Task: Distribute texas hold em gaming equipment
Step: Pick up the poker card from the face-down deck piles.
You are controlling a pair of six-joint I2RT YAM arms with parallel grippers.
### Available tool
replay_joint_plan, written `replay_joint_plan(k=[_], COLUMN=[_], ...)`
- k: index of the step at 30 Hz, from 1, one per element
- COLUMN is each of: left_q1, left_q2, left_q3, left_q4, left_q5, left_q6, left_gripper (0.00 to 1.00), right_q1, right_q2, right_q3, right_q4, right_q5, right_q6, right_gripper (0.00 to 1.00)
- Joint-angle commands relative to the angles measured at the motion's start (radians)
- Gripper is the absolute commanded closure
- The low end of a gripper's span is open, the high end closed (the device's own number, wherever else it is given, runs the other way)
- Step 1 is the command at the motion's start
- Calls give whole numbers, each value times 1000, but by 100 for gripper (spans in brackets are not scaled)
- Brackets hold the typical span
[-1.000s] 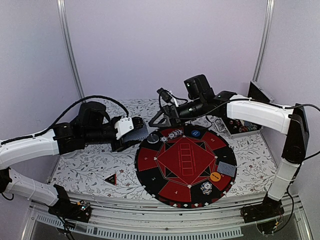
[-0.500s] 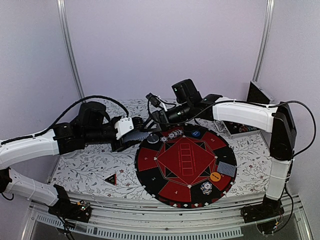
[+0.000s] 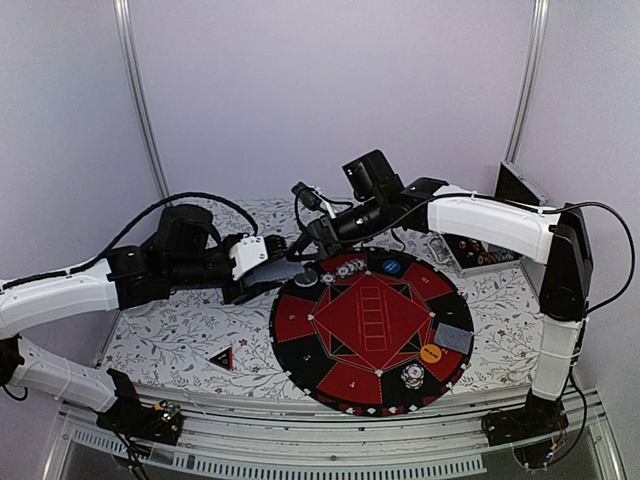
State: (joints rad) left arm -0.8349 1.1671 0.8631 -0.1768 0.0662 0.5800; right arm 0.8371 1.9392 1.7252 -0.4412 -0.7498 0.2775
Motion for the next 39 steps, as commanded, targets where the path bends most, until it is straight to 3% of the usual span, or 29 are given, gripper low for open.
replay_joint_plan(k=[1, 10, 27, 39], left_q1=[3, 3, 3, 2], left_q2=[3, 14, 4, 3], left_q3=[-12, -7, -12, -9], left_q4=[30, 40, 38, 46], left_q5=[2, -21, -17, -5], left_q6=[7, -8, -11, -22], left_gripper=[36, 37, 36, 36], right_q1=[4, 4, -10, -2], right_q2=[-22, -26, -86, -40], right_q3=[39, 51, 78, 99], right_q4=[-25, -27, -124, -109], right_q5=[-43, -94, -7, -63], right_q6=[-5, 34, -23, -13], right_gripper=[69, 97, 98, 97])
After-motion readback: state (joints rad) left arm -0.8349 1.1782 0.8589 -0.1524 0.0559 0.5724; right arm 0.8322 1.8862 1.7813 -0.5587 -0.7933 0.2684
